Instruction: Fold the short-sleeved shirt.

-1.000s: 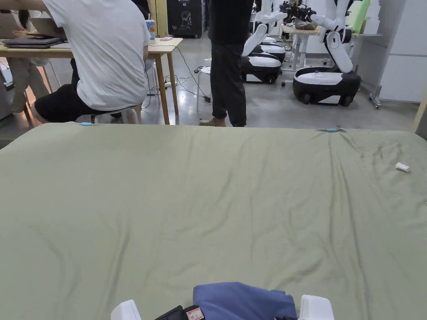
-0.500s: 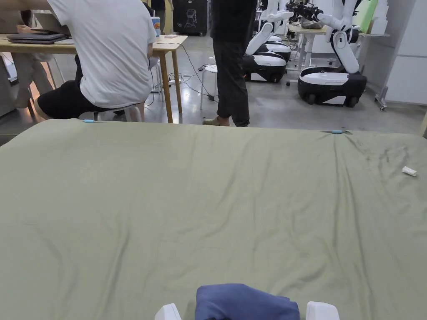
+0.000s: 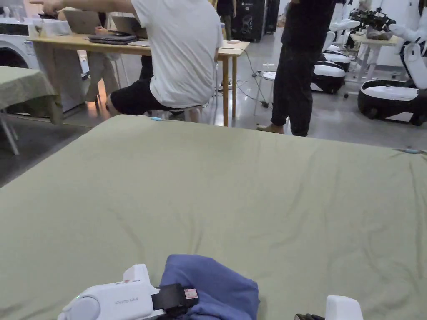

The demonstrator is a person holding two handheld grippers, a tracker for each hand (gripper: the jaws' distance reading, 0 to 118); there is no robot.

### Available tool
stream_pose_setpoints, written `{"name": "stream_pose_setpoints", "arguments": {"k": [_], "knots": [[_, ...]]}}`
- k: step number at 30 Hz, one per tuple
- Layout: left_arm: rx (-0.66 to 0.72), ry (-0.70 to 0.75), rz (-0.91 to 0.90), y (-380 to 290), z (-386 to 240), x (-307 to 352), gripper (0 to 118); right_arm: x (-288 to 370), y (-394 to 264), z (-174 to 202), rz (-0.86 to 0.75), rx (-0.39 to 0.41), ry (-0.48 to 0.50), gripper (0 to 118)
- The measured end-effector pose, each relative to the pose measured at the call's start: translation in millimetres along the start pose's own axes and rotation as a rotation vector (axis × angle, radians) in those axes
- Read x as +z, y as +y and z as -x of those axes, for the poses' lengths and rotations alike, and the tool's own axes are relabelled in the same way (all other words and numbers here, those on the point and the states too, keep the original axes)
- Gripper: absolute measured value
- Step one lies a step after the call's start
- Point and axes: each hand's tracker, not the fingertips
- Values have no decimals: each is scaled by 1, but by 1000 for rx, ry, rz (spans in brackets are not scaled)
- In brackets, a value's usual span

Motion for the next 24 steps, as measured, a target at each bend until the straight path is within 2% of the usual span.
{"name": "stream_pose_setpoints", "arguments": {"k": [6, 13, 18, 19, 20, 22, 23, 24], "knots": [[38, 77, -65, 80, 85, 72, 25, -12, 7, 38, 0, 36, 13, 0], [67, 173, -117, 142, 160, 143, 25, -31, 12, 61, 29, 70, 4, 0], [99, 165, -147, 141, 168, 157, 28, -38, 16, 71, 42, 83, -3, 0], [100, 148, -152, 140, 164, 155, 37, -39, 17, 71, 45, 84, -3, 0], [100, 152, -159, 136, 162, 155, 52, -38, 18, 76, 48, 90, -4, 0], [85, 183, -186, 132, 157, 162, 96, -41, 22, 80, 54, 107, -11, 0], [61, 228, -207, 144, 176, 175, 102, -42, 24, 83, 54, 118, -9, 0], [21, 279, -247, 144, 170, 184, 101, -43, 27, 86, 51, 132, -6, 0]]}}
